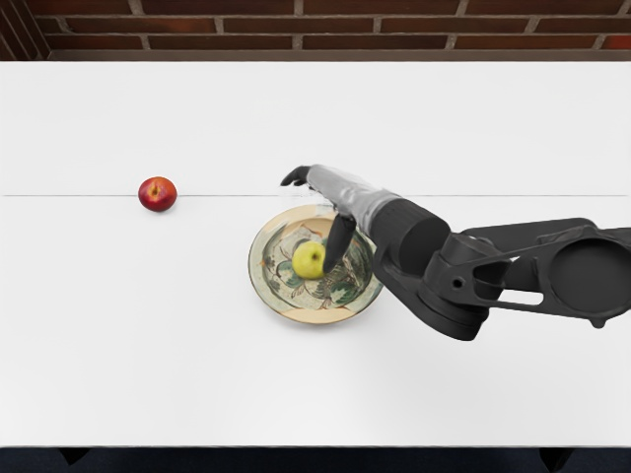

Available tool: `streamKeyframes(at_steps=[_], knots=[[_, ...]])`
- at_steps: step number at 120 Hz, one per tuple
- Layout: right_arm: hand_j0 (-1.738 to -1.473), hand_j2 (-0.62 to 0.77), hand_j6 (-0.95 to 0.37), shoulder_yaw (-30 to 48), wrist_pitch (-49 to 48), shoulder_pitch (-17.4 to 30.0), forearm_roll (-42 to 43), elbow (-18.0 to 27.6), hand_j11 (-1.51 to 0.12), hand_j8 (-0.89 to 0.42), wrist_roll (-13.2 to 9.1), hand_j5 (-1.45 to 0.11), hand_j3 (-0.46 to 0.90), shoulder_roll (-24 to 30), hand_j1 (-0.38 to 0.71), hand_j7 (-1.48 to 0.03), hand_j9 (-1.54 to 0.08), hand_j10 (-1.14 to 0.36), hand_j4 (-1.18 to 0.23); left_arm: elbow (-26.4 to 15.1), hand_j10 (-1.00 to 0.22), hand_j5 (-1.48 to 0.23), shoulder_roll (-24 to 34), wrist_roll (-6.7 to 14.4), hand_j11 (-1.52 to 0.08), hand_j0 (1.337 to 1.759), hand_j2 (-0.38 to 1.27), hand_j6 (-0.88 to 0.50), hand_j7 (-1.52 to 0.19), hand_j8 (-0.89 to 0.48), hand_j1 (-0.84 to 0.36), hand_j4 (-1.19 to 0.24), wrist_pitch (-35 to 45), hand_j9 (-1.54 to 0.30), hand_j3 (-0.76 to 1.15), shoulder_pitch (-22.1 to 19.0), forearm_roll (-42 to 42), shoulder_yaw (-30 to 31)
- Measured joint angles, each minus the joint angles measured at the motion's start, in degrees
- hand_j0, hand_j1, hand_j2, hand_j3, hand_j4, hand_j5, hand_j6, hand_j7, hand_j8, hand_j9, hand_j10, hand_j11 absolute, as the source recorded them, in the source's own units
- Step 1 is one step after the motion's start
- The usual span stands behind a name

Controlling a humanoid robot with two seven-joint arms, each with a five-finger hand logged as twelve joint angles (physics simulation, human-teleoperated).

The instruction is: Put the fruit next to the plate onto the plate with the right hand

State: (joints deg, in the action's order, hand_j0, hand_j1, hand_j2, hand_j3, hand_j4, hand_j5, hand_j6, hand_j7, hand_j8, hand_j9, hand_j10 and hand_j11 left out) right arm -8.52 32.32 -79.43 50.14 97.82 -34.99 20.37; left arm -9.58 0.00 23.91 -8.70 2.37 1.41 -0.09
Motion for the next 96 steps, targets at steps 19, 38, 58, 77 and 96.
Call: streamKeyframes(at_steps=[19, 38, 58, 77, 96], knots=[[-1.658, 0.03, -0.08, 7.08, -2.50, 3.24, -1.11, 0.42, -0.16, -0.08, -0.01, -0.16, 0.00, -0.50, -0.26, -0.15, -0.16, -0.11, -0.11, -0.01, -0.01, -0.01, 0.00, 0.00, -0.01, 1.658, 0.00, -0.01, -0.01, -0.01, 0.34, -0.01, 0.00, -0.01, 0.00, -0.76, 0.00, -0.05], [-1.658, 0.01, -0.04, 31.31, -24.73, 13.84, -19.93, 0.29, -0.07, -0.04, -0.01, -0.07, 0.00, -0.75, -0.31, -0.07, -0.07, -0.05, -0.05, 0.00, -0.01, -0.01, 0.00, 0.00, -0.01, 1.658, 0.00, -0.01, -0.01, -0.01, 0.34, -0.01, 0.00, -0.01, 0.00, -1.93, 0.00, -0.05], [-1.658, 0.01, -0.02, 52.73, -53.82, 26.36, -49.59, -3.02, -0.03, -0.02, -0.01, -0.03, 0.00, 9.83, -0.33, -0.03, -0.03, -0.02, -0.02, 0.00, -0.01, -0.01, 0.00, 0.00, -0.01, 1.658, 0.00, -0.01, -0.01, -0.01, 0.34, -0.01, 0.00, -0.01, 0.00, -1.76, 0.00, -0.01], [-1.658, 0.00, -0.01, 55.57, -64.38, 33.86, -65.25, -9.24, -0.01, -0.01, -0.01, -0.01, 0.00, 20.23, -0.34, -0.01, -0.01, -0.01, -0.01, -0.01, -0.01, -0.01, 0.00, 0.00, -0.01, 1.658, 0.00, -0.01, -0.01, -0.01, 0.34, -0.01, 0.00, -0.01, 0.00, -1.76, 0.00, 0.00], [-1.658, 0.00, 0.00, 54.02, -66.69, 36.70, -69.83, -12.11, -0.01, 0.00, -0.01, -0.01, 0.00, 27.86, -0.35, -0.01, -0.01, 0.00, 0.00, -0.01, -0.01, -0.01, 0.00, 0.00, -0.01, 1.658, 0.00, -0.01, -0.01, -0.01, 0.34, -0.01, 0.00, -0.01, 0.00, -1.67, 0.00, 0.00]])
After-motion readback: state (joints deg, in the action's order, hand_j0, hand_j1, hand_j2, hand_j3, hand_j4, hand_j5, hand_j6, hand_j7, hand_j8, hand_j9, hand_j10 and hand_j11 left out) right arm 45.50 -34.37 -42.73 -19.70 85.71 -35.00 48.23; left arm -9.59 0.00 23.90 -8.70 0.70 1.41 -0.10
